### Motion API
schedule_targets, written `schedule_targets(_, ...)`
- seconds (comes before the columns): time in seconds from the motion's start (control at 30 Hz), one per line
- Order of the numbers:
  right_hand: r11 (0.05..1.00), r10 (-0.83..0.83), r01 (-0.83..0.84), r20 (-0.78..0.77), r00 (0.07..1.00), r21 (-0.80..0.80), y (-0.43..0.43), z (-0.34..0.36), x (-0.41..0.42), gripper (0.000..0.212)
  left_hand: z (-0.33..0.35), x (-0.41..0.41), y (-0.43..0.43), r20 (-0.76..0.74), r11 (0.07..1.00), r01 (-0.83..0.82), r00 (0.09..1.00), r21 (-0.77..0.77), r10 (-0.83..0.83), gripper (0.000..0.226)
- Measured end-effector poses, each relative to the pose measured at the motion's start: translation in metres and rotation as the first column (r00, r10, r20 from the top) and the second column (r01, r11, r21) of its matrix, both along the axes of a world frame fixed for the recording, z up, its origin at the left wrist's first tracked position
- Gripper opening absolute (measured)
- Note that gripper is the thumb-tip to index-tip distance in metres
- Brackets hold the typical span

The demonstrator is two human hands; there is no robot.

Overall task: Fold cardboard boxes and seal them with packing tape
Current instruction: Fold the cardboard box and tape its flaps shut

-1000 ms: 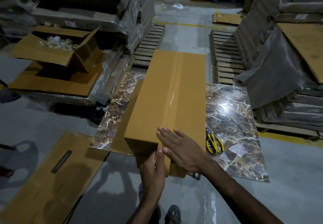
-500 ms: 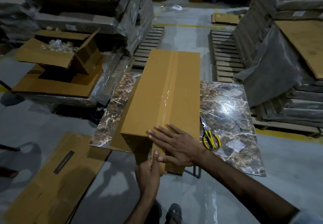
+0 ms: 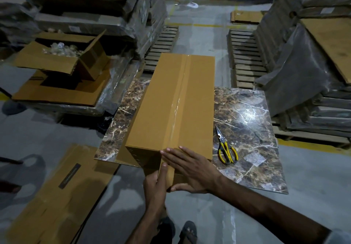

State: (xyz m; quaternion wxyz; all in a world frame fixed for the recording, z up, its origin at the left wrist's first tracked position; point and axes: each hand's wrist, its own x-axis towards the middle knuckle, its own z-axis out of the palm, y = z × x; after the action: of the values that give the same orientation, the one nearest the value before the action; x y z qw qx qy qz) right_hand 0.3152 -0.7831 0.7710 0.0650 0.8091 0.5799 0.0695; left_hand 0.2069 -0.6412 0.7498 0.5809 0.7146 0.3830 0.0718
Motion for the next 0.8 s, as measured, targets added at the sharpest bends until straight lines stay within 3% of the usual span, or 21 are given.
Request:
schedule_targets(0.27,0.995,0.073,-0.067,0.09,0.993,-0.073,-0.003,0.001,0.005,0.104,0.003,0.004,0.014,-0.075,0.995,0.093,0.993,-0.04,-0.096,0.063)
schedule_targets(0.47,0.997,0.073,-0.072,0.026,0.997,-0.025,-0.001,0.002,0.004,0.102,0.007,-0.001,0.023,-0.03,0.989,0.14,0.99,0.047,-0.139,0.054)
schedule_targets(0.57,0.996,0.079,-0.078,0.032,0.996,-0.041,-0.003,0.002,0.006,0.102,0.01,-0.003,0.022,-0.143,0.967,0.21,0.971,0.146,-0.19,0.051)
schedule_targets(0.67,0.995,0.085,-0.082,0.051,0.995,-0.061,-0.003,0.002,0.006,0.101,0.018,-0.003,0.016,-0.186,0.959,0.171,0.974,0.225,-0.13,0.042)
schedule_targets(0.8,0.995,0.077,-0.073,0.057,0.995,-0.063,-0.004,0.0,0.005,0.102,0.021,0.002,0.011,-0.191,0.982,0.132,0.976,0.134,-0.105,0.025)
